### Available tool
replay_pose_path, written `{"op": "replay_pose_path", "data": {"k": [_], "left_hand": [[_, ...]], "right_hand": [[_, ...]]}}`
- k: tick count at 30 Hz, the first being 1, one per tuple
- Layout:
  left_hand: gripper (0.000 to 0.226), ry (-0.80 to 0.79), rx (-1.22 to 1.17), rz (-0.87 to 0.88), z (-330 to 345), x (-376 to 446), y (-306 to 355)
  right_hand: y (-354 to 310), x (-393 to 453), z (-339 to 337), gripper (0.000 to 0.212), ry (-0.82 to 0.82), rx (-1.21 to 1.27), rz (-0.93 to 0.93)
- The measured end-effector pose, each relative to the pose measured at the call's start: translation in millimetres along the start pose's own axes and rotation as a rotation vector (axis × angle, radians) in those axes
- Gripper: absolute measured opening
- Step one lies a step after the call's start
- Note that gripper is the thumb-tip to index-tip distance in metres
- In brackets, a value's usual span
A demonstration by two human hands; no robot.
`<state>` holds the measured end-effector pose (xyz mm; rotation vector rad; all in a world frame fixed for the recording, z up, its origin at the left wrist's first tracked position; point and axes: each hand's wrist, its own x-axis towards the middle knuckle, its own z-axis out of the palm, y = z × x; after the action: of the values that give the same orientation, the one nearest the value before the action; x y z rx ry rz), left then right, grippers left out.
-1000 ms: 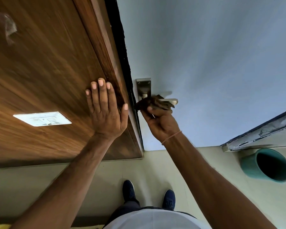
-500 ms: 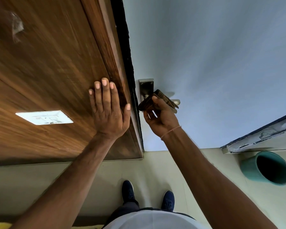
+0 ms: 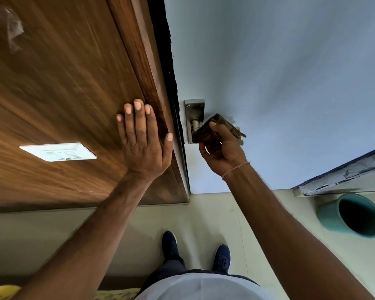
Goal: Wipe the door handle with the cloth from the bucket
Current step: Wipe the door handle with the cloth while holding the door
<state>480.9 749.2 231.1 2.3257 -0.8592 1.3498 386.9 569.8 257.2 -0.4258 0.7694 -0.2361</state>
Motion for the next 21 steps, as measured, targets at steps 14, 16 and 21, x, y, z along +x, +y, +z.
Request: {"op": "replay_pose_path", "data": {"k": [14,16,21], "left_hand": [[0.087,-0.002,-0.003,-0.005,-1,1,1],[0.087,-0.005,0.000,-0.005,-2,0,1],[0.086,-0.003,0.004,-0.004,-2,0,2]], "right_hand": [[-21,5,-25,0.026,0.138,-0.208,-0.281],[-22,5,-28,0.028,0.165,-0.297,-0.421],[-30,0,-31,0.012,0.260,-0.829,-0.747]]}}
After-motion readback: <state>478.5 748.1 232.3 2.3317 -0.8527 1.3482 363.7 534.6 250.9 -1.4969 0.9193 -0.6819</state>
